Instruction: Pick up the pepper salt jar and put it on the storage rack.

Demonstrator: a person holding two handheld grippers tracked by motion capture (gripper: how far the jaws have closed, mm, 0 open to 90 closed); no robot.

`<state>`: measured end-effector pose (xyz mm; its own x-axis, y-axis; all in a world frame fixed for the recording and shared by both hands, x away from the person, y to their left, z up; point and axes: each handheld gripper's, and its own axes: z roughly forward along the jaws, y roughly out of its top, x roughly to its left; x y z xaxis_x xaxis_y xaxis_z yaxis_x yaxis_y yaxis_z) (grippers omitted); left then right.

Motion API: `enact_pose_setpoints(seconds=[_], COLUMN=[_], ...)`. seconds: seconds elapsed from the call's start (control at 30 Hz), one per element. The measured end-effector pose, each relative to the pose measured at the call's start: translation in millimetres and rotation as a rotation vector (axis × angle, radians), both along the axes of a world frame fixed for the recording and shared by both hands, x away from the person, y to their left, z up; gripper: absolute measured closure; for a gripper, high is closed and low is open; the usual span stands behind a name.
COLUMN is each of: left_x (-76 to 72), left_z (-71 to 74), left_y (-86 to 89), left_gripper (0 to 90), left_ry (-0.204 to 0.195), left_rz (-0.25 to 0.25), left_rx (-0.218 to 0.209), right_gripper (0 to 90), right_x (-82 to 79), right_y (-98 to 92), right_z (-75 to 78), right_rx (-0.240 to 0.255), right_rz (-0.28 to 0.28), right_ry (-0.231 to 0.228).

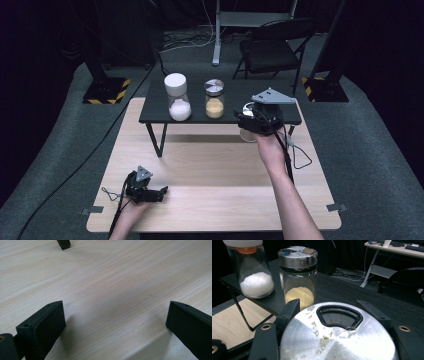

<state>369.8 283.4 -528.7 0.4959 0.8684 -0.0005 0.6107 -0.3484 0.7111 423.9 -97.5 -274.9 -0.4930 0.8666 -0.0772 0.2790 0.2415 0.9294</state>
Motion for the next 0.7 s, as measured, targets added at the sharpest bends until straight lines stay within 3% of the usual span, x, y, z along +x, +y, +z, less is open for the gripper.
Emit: enact_pose_setpoints(seconds=[0.7], left_x=[0.0], left_z=[0.0], left_y=[0.0], left_gripper=[2.1], left_ry=[0.0], left_rz=[0.0], left_rx=[0.0], right_gripper=[37.0], right_x=[21.5], right_y=[8.0], right_z=[8.7], right_rx=[0.011], right_rz=[-0.023], right_ry=[-0.001])
